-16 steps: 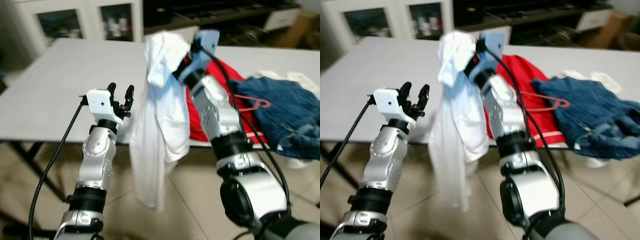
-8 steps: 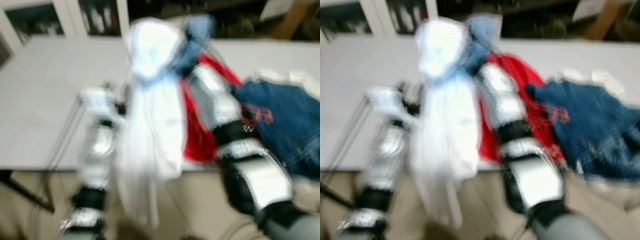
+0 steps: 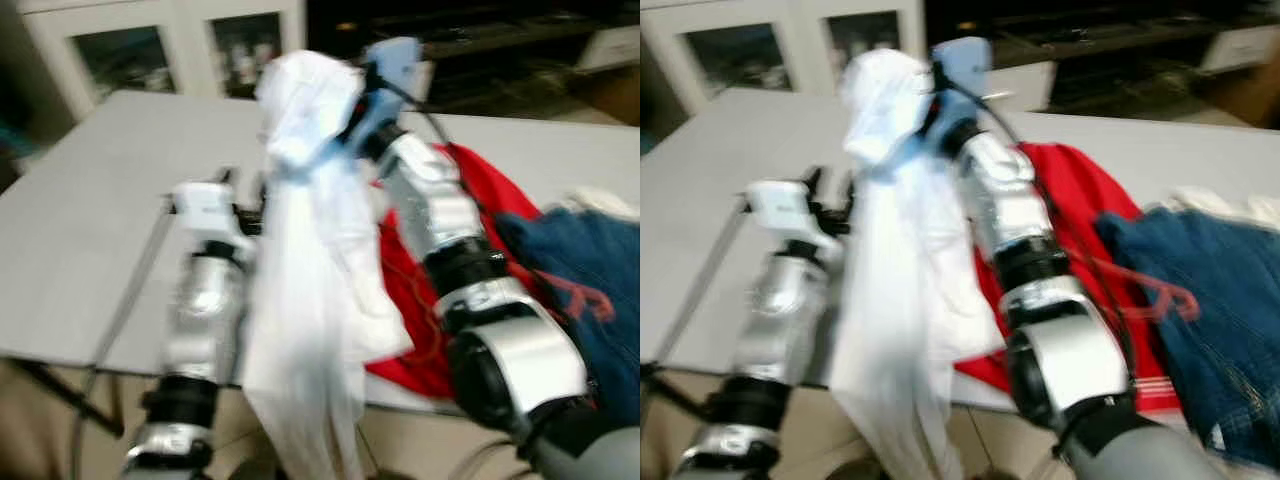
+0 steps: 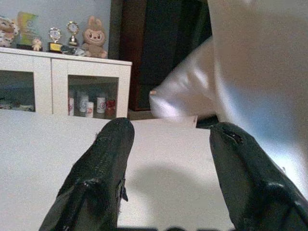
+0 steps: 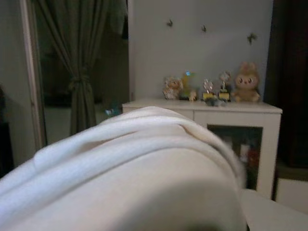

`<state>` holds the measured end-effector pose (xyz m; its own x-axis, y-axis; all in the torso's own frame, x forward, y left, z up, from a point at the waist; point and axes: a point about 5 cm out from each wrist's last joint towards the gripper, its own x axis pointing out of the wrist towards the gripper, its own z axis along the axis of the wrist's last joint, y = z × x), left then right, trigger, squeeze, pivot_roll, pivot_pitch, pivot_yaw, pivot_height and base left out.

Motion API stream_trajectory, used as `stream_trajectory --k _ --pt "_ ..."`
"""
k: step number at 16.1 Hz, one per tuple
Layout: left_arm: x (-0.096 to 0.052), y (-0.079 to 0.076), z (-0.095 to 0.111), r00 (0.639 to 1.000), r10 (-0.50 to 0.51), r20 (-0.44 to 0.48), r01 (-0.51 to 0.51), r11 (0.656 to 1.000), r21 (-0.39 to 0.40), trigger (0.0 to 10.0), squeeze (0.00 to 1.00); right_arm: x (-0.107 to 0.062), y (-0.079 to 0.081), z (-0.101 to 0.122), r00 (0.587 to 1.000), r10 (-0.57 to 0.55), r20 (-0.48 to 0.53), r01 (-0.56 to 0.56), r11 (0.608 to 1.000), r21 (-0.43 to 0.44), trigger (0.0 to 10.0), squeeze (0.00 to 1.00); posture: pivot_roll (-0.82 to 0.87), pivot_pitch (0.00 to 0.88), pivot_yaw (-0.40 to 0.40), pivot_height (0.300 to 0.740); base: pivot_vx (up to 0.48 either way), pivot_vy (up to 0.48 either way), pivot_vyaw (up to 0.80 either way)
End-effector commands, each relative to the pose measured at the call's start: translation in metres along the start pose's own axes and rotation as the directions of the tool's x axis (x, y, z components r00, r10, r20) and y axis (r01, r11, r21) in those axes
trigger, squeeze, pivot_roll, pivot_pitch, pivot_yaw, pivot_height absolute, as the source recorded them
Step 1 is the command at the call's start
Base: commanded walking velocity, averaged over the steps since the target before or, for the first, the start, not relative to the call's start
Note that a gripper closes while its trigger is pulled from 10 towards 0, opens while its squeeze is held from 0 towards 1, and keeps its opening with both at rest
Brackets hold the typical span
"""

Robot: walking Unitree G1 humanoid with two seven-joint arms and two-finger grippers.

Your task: Hang hanger

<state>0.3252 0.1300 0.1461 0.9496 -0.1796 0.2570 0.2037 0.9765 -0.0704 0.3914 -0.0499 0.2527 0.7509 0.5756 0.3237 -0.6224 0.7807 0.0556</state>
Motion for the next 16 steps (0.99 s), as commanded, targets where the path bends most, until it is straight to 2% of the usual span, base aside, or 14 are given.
stream_trajectory --k 1,5,12,16 --pt "0.002 0.009 0.005 1.0 0.022 0.012 -0.022 1.0 0.015 10.0 0.0 0.012 0.009 0.014 0.999 0.017 0.038 -0.016 1.0 -0.018 0.0 0.0 0.05 0.0 -0.008 0.74 0.0 0.0 0.58" --pt "0.001 0.008 0.004 1.0 0.019 0.009 -0.019 1.0 0.014 10.0 0.0 0.019 0.007 0.019 1.0 -0.012 0.023 0.013 1.0 -0.024 0.0 0.0 0.05 0.0 -0.013 0.74 0.0 0.0 0.55" --pt "0.0 0.007 0.003 1.0 0.017 0.002 -0.017 1.0 0.025 10.0 0.0 0.019 0.003 0.013 0.999 -0.041 -0.006 0.041 0.999 -0.015 0.0 0.0 0.06 0.0 -0.014 0.74 0.0 0.0 0.0" --pt "0.001 0.003 0.004 1.0 -0.029 -0.003 0.029 0.997 0.071 10.0 0.0 0.02 -0.007 0.005 0.982 -0.159 -0.101 0.153 0.986 -0.069 0.0 0.0 0.06 0.0 -0.011 0.74 0.0 0.0 0.0"
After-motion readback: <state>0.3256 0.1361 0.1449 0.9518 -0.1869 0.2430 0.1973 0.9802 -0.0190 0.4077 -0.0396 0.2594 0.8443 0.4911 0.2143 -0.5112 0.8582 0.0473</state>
